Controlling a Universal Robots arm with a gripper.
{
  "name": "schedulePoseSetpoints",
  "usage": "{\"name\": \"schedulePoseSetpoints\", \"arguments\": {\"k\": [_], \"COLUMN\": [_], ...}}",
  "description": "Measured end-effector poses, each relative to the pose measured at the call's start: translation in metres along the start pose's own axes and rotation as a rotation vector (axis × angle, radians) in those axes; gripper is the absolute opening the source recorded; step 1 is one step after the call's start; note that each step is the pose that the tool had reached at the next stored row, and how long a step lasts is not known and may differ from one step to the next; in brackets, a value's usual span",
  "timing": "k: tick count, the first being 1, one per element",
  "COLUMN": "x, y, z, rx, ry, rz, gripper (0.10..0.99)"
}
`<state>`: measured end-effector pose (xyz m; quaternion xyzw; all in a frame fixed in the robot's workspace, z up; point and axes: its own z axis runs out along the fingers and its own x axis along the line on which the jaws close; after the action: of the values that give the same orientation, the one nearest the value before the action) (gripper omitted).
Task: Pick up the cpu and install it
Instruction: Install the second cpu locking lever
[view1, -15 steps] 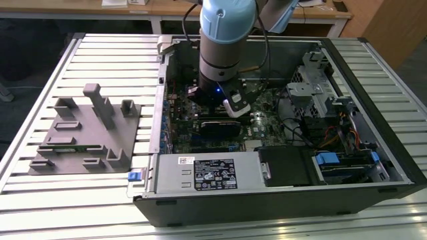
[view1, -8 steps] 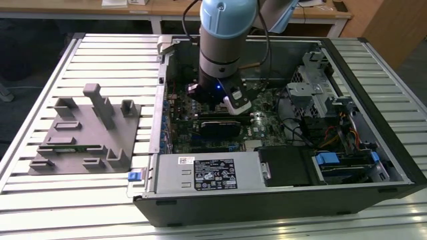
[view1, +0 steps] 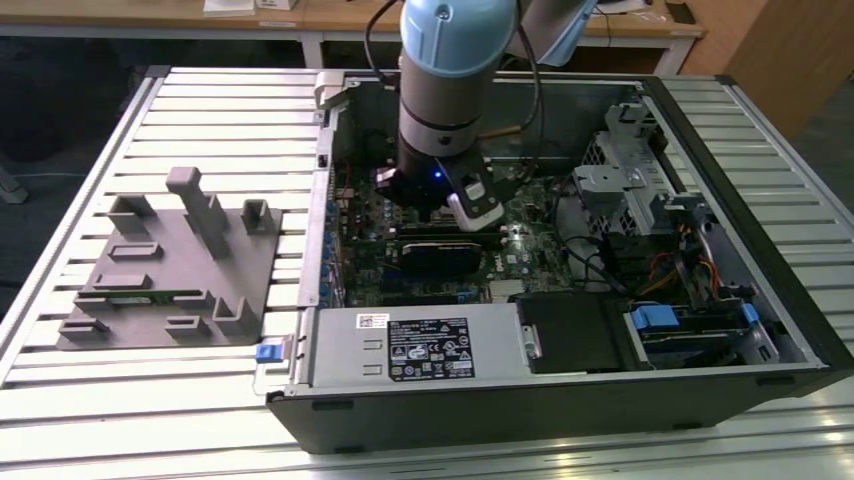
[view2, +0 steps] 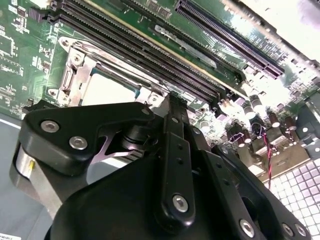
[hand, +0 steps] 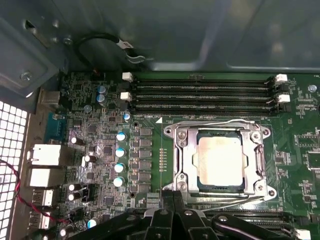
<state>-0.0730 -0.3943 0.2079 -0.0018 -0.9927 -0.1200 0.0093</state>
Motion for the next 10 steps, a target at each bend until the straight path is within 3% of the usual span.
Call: {"name": "schedulePoseSetpoints", "arguments": {"k": [10], "x": [-0.0009], "y": [-0.0061], "z": [-0.0015], "rx": [0.0], "ry": [0.0006], "rz": [0.0], "gripper": [0.118]}}
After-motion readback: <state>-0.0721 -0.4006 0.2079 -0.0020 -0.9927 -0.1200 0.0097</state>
